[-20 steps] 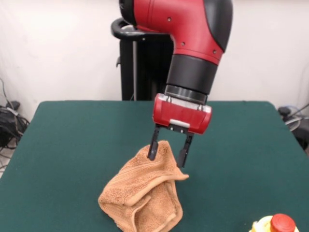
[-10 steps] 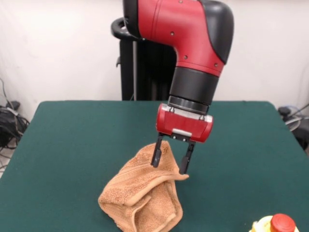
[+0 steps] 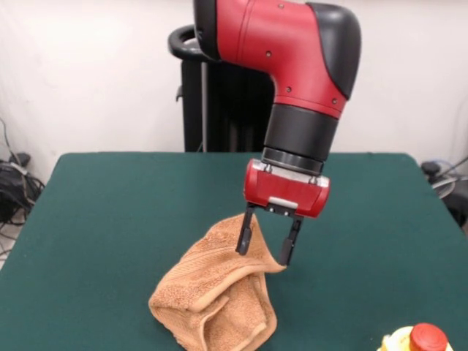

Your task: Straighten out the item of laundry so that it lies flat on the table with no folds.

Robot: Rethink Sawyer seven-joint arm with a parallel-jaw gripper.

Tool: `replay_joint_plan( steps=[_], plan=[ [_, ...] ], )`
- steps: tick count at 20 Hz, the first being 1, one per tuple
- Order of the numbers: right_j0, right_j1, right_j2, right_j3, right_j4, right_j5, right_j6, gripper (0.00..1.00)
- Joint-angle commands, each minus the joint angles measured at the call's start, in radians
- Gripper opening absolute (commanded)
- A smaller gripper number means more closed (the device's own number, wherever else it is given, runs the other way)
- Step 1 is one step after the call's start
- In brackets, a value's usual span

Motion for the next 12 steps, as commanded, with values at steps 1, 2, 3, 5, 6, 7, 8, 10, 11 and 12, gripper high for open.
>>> replay_joint_plan(
  steps=[1,2,3,5,6,7,8,10,11,12],
  plan=[
    [0.040,0.033,-0.005,0.015,0.090,-0.048,0.258,1.00],
    [0.044,0.036,-0.007,0.014,0.095,-0.051,0.258,1.00],
    [0.041,0.039,-0.004,0.013,0.096,-0.053,0.256,1.00],
    [0.037,0.043,0.002,0.012,0.096,-0.059,0.254,1.00],
    [0.035,0.046,0.005,0.012,0.096,-0.061,0.253,1.00],
    [0.038,0.050,0.004,0.010,0.100,-0.063,0.253,1.00],
    [0.040,0.054,0.004,0.009,0.104,-0.066,0.254,1.00],
    [0.039,0.059,0.006,0.008,0.105,-0.072,0.254,1.00],
    [0.036,0.060,0.008,0.007,0.102,-0.075,0.251,1.00],
    [0.030,0.061,0.014,0.006,0.098,-0.076,0.250,1.00]
  ],
)
